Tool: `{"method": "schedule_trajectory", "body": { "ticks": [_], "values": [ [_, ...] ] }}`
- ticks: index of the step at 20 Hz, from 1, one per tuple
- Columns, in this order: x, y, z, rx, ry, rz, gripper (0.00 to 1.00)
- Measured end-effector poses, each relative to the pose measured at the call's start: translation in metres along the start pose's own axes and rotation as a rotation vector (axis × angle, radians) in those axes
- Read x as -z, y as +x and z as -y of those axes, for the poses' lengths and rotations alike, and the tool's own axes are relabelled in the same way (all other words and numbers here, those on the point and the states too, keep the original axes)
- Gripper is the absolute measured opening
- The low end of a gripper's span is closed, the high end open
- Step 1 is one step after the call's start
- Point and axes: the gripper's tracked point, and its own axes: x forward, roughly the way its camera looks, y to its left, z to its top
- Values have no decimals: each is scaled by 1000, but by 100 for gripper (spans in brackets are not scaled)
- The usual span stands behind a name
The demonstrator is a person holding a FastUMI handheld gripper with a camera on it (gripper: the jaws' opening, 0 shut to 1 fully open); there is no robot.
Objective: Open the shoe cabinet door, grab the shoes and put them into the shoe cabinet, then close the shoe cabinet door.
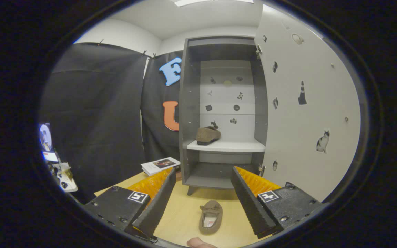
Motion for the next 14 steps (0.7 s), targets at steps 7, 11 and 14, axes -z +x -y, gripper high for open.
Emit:
{"method": "schedule_trajectory", "body": {
  "ticks": [7, 11, 14],
  "values": [
    [89, 60, 0, 49, 37, -71, 100],
    [149, 82, -2, 75, 28, -150, 100],
    [189, 92, 5, 119, 50, -202, 100]
  ]
}}
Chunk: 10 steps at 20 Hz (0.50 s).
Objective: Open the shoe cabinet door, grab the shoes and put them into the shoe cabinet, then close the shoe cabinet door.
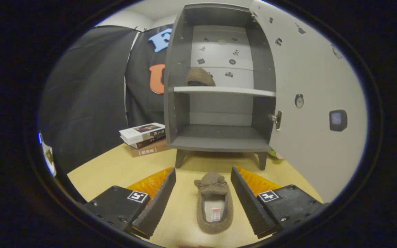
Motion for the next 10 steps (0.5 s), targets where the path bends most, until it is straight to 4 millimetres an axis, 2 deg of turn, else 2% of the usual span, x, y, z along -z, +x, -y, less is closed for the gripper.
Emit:
{"method": "schedule_trajectory", "body": {
  "ticks": [3, 7, 9, 10],
  "values": [
    [39, 15, -7, -11, -9, -76, 98],
    [75, 29, -18, -30, -28, -137, 91],
    [84, 36, -27, -68, -24, -146, 81],
    [83, 39, -23, -43, -34, -129, 70]
  ]
}}
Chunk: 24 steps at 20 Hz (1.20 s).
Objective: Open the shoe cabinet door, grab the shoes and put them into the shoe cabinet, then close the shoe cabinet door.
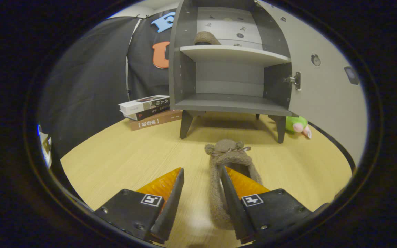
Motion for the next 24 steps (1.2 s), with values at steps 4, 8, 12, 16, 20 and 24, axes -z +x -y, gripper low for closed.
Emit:
{"method": "schedule_trajectory", "body": {
  "ticks": [4, 8, 12, 16, 20, 24],
  "values": [
    [11, 28, 17, 51, -7, -55, 46],
    [12, 38, 14, -67, 86, -91, 34],
    [5, 27, 17, -100, 156, 6, 13],
    [-6, 14, 18, -85, 85, 65, 13],
    [-26, -21, 3, -144, 82, 110, 13],
    [-66, -53, 11, -132, 46, 198, 13]
  ]
}}
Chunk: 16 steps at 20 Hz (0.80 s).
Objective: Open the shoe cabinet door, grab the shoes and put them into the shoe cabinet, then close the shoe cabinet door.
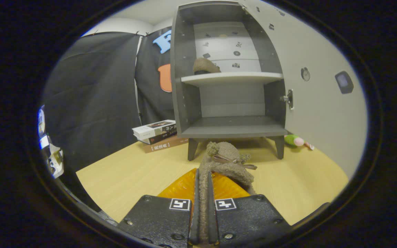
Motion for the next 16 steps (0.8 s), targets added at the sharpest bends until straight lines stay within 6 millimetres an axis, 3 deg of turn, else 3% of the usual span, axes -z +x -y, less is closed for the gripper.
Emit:
{"method": "schedule_trajectory", "body": {
  "ticks": [5, 12, 16],
  "values": [
    [-70, -25, -6, 3, -1, 96, 13],
    [-189, -60, -21, 8, -62, 239, 13],
    [-240, -81, -30, 15, -112, 309, 13]
  ]
}}
